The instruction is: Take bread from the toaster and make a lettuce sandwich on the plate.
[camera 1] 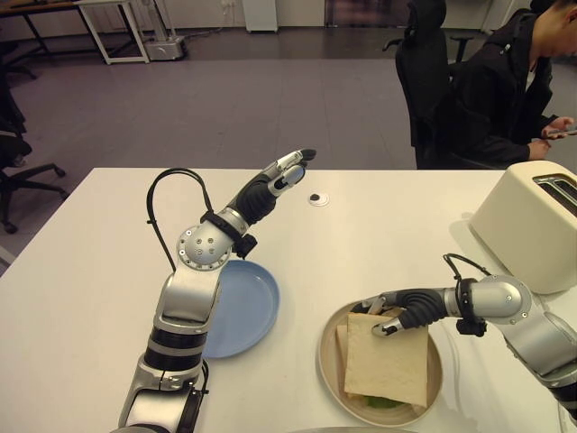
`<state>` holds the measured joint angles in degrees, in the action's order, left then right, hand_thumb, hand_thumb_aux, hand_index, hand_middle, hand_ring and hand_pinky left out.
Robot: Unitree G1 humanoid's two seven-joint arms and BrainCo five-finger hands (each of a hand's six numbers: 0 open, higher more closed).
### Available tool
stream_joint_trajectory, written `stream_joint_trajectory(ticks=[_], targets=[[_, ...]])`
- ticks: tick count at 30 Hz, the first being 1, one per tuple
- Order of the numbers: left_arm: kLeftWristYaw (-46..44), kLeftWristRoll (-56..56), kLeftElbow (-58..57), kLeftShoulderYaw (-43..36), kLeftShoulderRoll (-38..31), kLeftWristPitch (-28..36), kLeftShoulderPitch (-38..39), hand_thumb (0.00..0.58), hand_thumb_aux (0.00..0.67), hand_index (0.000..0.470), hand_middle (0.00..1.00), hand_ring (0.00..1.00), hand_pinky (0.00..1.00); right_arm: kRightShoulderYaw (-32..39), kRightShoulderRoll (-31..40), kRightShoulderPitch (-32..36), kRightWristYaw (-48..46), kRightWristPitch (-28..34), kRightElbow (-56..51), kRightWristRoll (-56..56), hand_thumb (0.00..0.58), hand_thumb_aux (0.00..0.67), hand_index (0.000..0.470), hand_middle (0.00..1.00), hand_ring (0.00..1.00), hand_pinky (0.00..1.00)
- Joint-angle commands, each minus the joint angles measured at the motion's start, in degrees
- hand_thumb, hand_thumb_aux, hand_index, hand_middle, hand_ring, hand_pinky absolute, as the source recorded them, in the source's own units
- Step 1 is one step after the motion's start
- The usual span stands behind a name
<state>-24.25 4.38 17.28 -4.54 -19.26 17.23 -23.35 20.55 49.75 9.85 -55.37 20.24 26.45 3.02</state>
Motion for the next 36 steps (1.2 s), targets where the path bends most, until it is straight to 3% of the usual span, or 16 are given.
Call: stream_joint_trajectory(ticks=[1,7,8,9,10,11,15,21,24,26,27,28,29,33,36], targets=[[0.17,-0.07,0.27,-0.41,-0.26,0.34,-0.12,0.0,0.0,0.0,0.0,0.0,0.0,1.6,-1.52,-0.29,0.61,-2.16,-2.41,-2.83,0.58,0.67,0.47,0.0,0.0,0.0],[0.13,-0.06,1.15,-0.75,-0.12,0.7,0.04,0.0,0.0,0.0,0.0,0.0,0.0,1.75,-2.66,0.07,2.42,-6.43,-5.26,-6.55,0.58,0.67,0.47,0.0,0.0,0.0],[0.09,-0.07,1.38,-0.82,-0.1,0.79,0.07,0.0,0.0,0.0,0.0,0.0,0.0,1.76,-2.72,0.2,2.79,-7.47,-5.76,-7.38,0.564,0.56,0.393,0.0,0.0,0.0],[0.06,-0.09,1.63,-0.89,-0.05,0.9,0.08,0.0,0.0,0.0,0.0,0.0,0.0,1.65,-2.92,0.25,3.19,-8.6,-6.25,-8.01,0.458,0.363,0.254,0.0,0.0,0.0],[0.19,0.0,2.18,-0.86,-0.05,1.18,0.28,0.0,0.0,0.0,0.0,0.0,0.0,1.66,-3.24,0.64,3.39,-10.11,-7.05,-8.52,0.278,0.187,0.131,0.0,0.0,0.0],[0.3,0.04,2.64,-0.85,-0.05,1.4,0.43,0.0,0.0,0.0,0.0,0.0,0.0,1.63,-3.52,0.97,3.61,-11.45,-7.62,-8.99,0.0,0.0,0.0,0.0,0.0,0.0],[0.31,-0.01,3.44,-1.19,-0.02,1.69,0.51,0.0,0.0,0.0,0.0,0.0,0.0,-0.19,-4.87,2.78,4.28,-14.36,-8.57,-8.82,0.0,0.0,0.0,0.0,0.0,0.0],[-1.11,-0.84,4.52,-2.45,-0.27,1.85,0.4,0.0,0.0,0.0,0.0,0.0,0.0,-5.35,-5.47,7.81,4.31,-13.43,-8.9,-7.11,0.0,0.0,0.0,0.0,0.0,0.0],[-6.04,-2.92,6.41,-4.92,-2.05,1.64,2.01,0.0,0.0,0.0,0.0,0.0,0.0,-8.75,-4.36,8.85,3.65,-10.66,-7.72,-5.47,0.0,0.0,0.0,0.0,0.0,0.0],[-12.0,-4.56,8.71,-7.74,-5.55,0.83,5.0,0.0,0.0,0.0,0.0,0.0,0.0,-12.49,-2.42,8.57,1.8,-5.54,-5.38,-2.19,0.0,0.0,0.0,0.0,0.0,0.0],[-14.55,-5.42,10.05,-8.63,-7.34,0.37,6.69,0.0,0.0,0.0,1.0,1.0,1.0,-14.08,-1.11,8.28,0.34,-2.98,-4.24,-0.32,0.0,0.0,0.0,0.65,0.65,0.65],[-17.3,-7.17,11.53,-8.95,-9.07,0.65,8.32,0.438,0.339,0.238,1.0,1.0,1.0,-15.95,1.19,6.93,-2.13,-0.05,-2.21,2.09,0.443,0.344,0.241,1.0,1.0,1.0],[-19.79,-8.85,12.79,-9.08,-10.71,1.24,9.63,0.58,0.67,0.47,1.0,1.0,1.0,-17.64,3.52,5.36,-4.57,2.61,-0.24,4.44,0.58,0.652,0.457,1.0,1.0,1.0],[-32.03,-17.88,18.43,-8.39,-19.49,3.09,14.72,0.58,0.67,0.47,1.0,1.0,1.0,-28.09,15.55,-5.36,-18.86,12.84,10.3,17.48,0.58,0.67,0.47,1.0,1.0,1.0],[-39.97,-25.33,21.74,-8.33,-24.53,5.14,16.24,0.58,0.67,0.47,1.0,1.0,1.0,-37.06,17.68,-12.19,-23.59,19.47,17.92,26.89,0.58,0.67,0.47,1.0,1.0,1.0]])
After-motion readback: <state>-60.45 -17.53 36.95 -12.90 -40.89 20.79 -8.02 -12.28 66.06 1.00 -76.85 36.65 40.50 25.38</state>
